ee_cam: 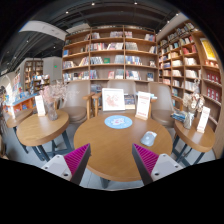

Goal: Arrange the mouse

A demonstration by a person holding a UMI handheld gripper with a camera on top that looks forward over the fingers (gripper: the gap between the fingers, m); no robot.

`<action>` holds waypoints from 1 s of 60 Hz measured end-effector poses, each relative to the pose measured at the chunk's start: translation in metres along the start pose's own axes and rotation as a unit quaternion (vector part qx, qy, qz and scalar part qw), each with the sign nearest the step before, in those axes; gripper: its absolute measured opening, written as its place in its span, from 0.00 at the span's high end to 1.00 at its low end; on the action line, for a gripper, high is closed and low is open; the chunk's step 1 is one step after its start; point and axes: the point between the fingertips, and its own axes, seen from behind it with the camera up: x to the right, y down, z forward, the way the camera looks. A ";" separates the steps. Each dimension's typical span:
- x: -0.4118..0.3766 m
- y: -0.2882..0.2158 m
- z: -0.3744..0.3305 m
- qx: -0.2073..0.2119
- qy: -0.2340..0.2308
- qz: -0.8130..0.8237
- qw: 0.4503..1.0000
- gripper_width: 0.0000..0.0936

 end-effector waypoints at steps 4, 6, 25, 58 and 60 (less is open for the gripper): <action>0.012 0.004 0.002 -0.005 0.014 0.000 1.000 0.09; 0.022 0.007 0.004 -0.008 0.023 0.000 1.000 0.09; 0.121 0.038 0.027 -0.028 0.073 0.008 0.997 0.08; 0.167 0.060 0.094 -0.052 0.075 -0.006 0.996 0.08; 0.169 0.061 0.099 -0.054 0.076 -0.007 0.996 0.08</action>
